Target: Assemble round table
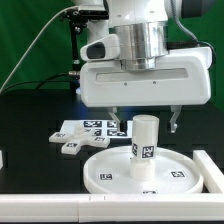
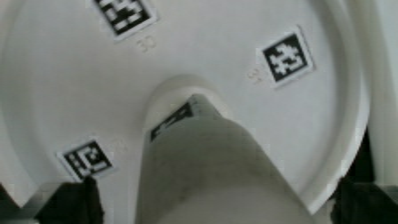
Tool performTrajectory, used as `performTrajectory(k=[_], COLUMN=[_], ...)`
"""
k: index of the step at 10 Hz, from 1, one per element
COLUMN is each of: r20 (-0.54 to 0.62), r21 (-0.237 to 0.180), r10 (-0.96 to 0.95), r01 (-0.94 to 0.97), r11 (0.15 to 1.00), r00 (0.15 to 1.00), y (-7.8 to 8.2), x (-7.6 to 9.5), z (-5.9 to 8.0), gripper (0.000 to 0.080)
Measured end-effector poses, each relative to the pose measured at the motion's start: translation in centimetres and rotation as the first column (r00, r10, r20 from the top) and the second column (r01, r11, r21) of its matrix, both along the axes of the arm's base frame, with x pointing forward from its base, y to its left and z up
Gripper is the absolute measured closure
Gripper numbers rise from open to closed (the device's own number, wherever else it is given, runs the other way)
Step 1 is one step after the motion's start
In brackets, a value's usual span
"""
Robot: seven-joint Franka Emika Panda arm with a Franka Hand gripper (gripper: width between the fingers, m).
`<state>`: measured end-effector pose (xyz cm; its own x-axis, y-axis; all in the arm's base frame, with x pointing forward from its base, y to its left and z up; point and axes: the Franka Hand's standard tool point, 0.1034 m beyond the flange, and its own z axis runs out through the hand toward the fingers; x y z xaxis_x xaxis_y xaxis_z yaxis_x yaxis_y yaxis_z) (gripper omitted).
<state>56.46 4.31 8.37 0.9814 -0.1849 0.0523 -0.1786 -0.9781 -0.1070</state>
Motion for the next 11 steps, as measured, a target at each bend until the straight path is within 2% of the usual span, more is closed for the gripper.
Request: performTrajectory(k=[2, 3, 4, 6, 9, 11], r20=[0.033, 0.038, 0.039, 0.040, 0.073, 0.091], r21=[-0.052, -0.078, -0.075, -0.078, -0.062, -0.027], r10=[0.330, 0.421, 0.407, 0.404, 0.110, -0.145], r01=[-0.328, -0.417, -0.404, -0.400, -0.106, 0.148], r11=[0.943, 0.906, 0.912, 0.913, 0.992, 0.989], r00=[0.943, 0.906, 0.912, 0.914, 0.991, 0.985], y=[0.21, 0.30, 0.28, 0.08, -0.31, -0.68], x=[-0.08, -0.10, -0.12, -0.07, 0.18, 0.29], z=[-0.21, -0.26, -0.30, -0.31, -0.49, -0.49], gripper=[0.0150, 0.0150, 0.0150, 0.0388, 0.0388, 0.0388])
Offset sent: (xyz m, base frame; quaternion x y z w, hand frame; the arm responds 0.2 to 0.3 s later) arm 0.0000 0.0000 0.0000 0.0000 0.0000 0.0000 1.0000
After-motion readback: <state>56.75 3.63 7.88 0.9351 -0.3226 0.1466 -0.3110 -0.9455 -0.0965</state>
